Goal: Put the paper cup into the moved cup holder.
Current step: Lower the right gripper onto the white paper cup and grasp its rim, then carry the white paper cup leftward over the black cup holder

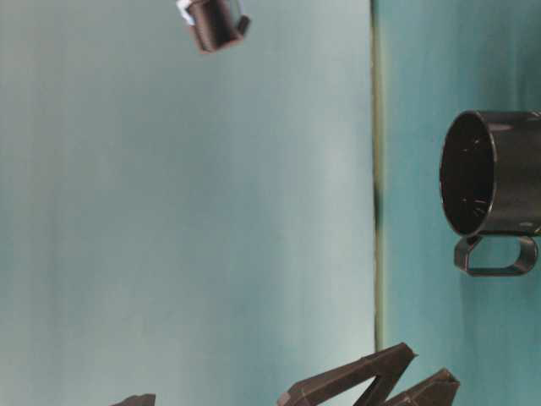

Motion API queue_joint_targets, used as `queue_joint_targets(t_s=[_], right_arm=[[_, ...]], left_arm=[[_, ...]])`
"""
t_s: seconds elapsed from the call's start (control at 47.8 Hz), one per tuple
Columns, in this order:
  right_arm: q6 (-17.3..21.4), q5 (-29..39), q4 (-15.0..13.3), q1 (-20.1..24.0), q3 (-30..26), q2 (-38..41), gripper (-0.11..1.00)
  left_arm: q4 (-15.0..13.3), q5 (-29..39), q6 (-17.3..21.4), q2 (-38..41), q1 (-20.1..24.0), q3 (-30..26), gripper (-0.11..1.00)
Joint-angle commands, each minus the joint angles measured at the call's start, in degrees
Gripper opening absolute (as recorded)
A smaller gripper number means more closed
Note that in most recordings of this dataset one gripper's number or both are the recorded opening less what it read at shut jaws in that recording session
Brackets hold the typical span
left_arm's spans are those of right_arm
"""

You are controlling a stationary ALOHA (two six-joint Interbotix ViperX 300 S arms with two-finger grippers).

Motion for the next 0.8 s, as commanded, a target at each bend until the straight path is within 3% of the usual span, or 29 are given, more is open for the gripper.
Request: queue_joint_targets(t_s=[0.0, 0.147, 0.356, 0.419, 0.775], right_arm=[[0.5, -0.3, -0.2, 0.2, -0.5, -0.3, 0.83], [0.6, 0.0, -0.1, 0.2, -0.5, -0.4, 0.67], [0.7, 0.2, 0.3, 0.1, -2.5, -0.5, 0.15], [0.7, 0.6, 0.3, -0.2, -3.6, -0.7, 0.05], [0.4, 10.9, 1.6, -1.3, -12.0, -1.3, 0.01]], left_arm=[[0.1, -0.3, -0.1, -0.7, -0.2, -0.4, 0.82], [0.0, -0.3, -0.1, -0.7, -0.1, -0.4, 0.82], [0.1, -0.3, -0.1, -0.7, -0.1, -0.4, 0.82], [0.1, -0.2, -0.2, -0.7, -0.1, -0.4, 0.82], [0.1, -0.3, -0.2, -0.7, -0.1, -0.4, 0.82]])
